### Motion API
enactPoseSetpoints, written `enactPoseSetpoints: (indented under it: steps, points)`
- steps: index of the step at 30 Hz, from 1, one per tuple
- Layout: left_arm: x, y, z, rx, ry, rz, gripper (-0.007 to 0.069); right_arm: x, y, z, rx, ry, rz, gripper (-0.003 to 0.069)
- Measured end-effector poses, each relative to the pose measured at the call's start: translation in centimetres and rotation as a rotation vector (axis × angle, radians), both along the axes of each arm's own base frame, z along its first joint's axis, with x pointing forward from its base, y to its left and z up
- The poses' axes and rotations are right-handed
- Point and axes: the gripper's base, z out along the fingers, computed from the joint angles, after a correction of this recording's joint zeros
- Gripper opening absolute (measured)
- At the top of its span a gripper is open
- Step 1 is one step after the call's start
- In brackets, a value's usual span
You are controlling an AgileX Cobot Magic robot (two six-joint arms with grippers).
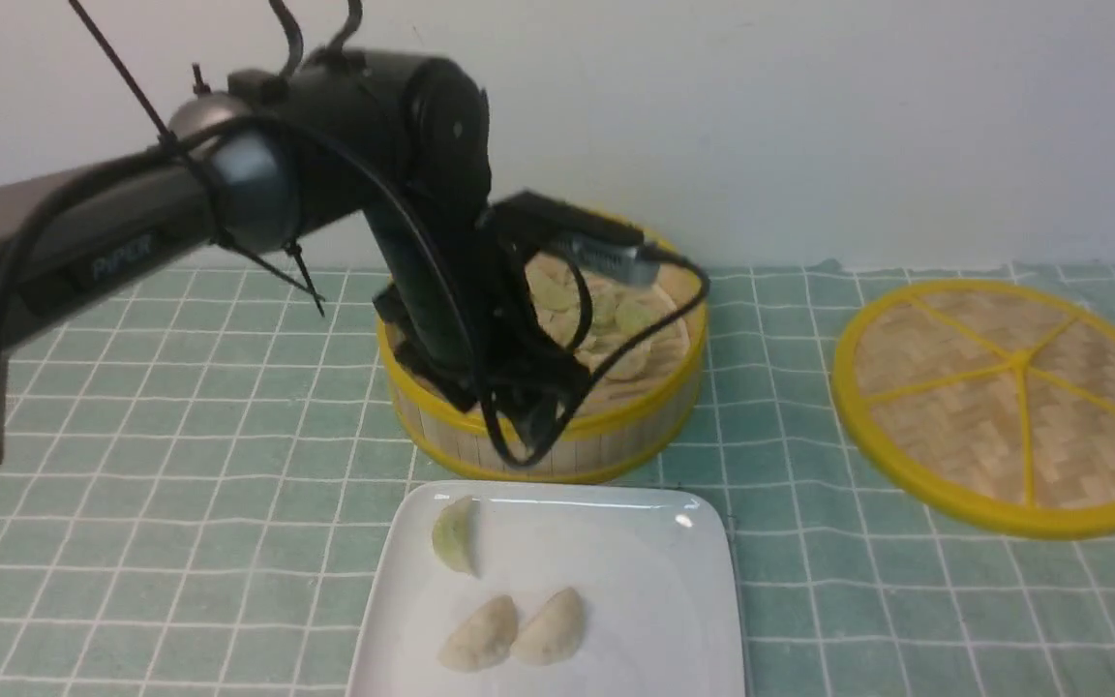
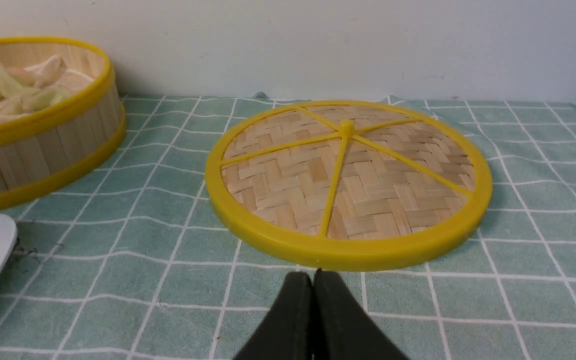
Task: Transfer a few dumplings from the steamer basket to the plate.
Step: Use the left arm to put the dumpling into the plate, then use the left arm to grab a dumpling from the steamer
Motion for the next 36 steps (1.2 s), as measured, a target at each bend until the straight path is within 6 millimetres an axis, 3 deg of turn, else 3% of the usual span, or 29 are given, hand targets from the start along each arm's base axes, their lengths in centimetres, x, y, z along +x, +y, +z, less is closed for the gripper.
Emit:
enactPoseSetpoints:
  steps: [2,3,5,9,12,13,15,16,17,18,19,21,24,30,36]
  points:
    - [0.7,0.6,1.2,-0.008,-0.037,0.053,0.0294,0.0,0.0,0.0,0.0,0.0,0.0,-0.0014]
    - [1.6,1.5,2.5,-0.027,-0.078,0.121,0.0183,0.0,0.0,0.0,0.0,0.0,0.0,-0.0014]
    - [3.1,2.8,3.8,-0.059,-0.136,0.191,0.0054,0.0,0.0,0.0,0.0,0.0,0.0,-0.0014]
    - [5.6,3.9,2.6,-0.069,-0.183,0.232,0.0007,0.0,0.0,0.0,0.0,0.0,0.0,-0.0014]
    - [6.6,3.6,0.5,-0.05,-0.165,0.212,0.0034,0.0,0.0,0.0,0.0,0.0,0.0,-0.0014]
    - [7.2,3.4,-1.1,-0.031,-0.148,0.188,0.0068,0.0,0.0,0.0,0.0,0.0,0.0,-0.0014]
    - [7.6,3.2,-2.5,-0.016,-0.139,0.159,0.0113,0.0,0.0,0.0,0.0,0.0,0.0,-0.0014]
    - [8.1,3.0,-3.9,-0.001,-0.13,0.128,0.0182,0.0,0.0,0.0,0.0,0.0,0.0,-0.0014]
    - [8.1,2.9,-4.2,0.002,-0.125,0.126,0.019,0.0,0.0,0.0,0.0,0.0,0.0,-0.0014]
    - [8.5,2.9,-5.4,0.03,-0.123,0.107,0.0268,0.0,0.0,0.0,0.0,0.0,0.0,-0.0014]
    - [8.6,3.0,-5.5,0.033,-0.125,0.104,0.0268,0.0,0.0,0.0,0.0,0.0,0.0,-0.0014]
    - [9.0,3.2,-6.9,0.088,-0.119,0.077,0.0377,0.0,0.0,0.0,0.0,0.0,0.0,-0.0014]
    - [9.2,3.3,-7.8,0.119,-0.114,0.064,0.0445,0.0,0.0,0.0,0.0,0.0,0.0,-0.0014]
    - [9.3,3.2,-9.0,0.13,-0.092,0.025,0.0467,0.0,0.0,0.0,0.0,0.0,0.0,-0.0014]
    - [9.1,3.0,-10.4,0.134,-0.029,-0.016,0.0437,0.0,0.0,0.0,0.0,0.0,0.0,-0.0014]
